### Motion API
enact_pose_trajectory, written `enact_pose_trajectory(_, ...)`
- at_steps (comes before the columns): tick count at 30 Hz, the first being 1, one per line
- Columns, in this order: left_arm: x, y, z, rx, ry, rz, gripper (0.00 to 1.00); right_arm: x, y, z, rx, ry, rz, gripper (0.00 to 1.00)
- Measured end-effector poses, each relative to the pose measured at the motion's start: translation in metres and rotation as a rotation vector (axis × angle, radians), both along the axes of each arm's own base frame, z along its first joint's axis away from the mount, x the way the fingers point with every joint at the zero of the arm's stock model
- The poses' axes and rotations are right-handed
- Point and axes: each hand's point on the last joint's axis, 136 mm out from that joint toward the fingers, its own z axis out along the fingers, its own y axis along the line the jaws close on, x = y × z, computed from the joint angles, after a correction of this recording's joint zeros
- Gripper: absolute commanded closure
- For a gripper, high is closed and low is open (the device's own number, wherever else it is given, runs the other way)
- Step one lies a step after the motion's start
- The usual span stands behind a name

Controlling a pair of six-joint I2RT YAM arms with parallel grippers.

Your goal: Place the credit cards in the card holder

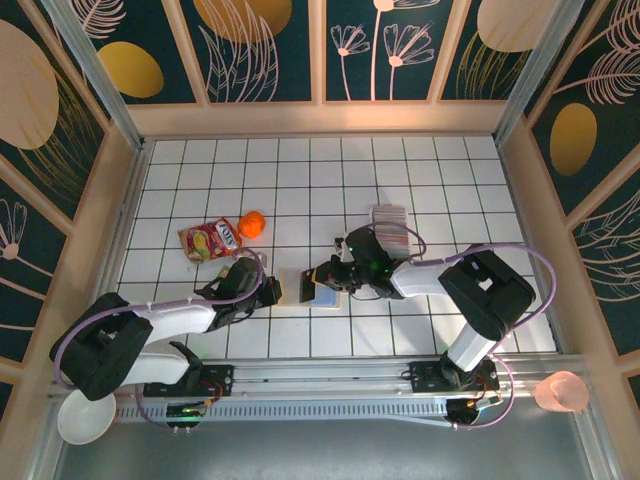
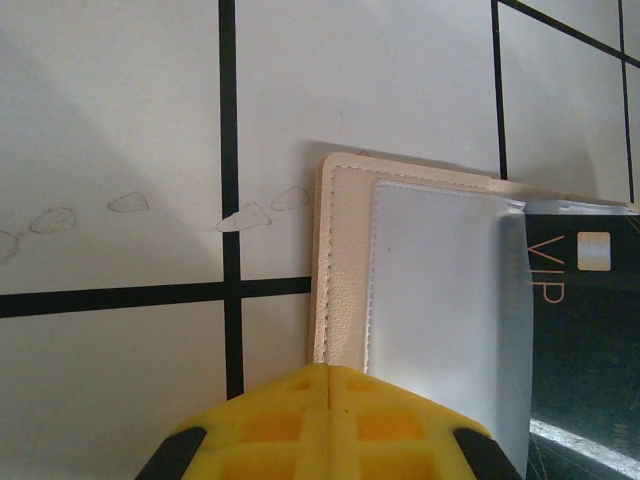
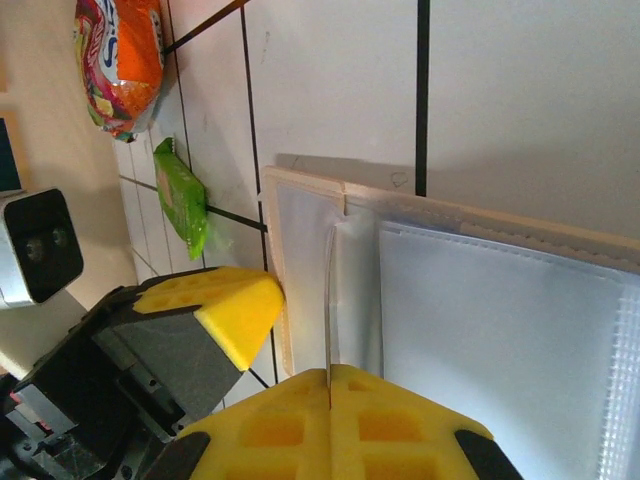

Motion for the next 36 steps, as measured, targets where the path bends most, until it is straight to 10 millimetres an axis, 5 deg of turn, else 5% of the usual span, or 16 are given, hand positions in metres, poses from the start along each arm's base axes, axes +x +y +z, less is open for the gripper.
enact_pose_trajectory(29,0.001,-0.002,0.000,-0.009,-0.003,-0.005,1.00,0.004,0.019,-0.007,-0.022,0.006,0.013,1.00)
enact_pose_trajectory(36,0.000,-0.002,0.001,-0.012,-0.004,-0.006,1.00,0.011,0.025,-0.005,-0.113,-0.045,0.030,0.80)
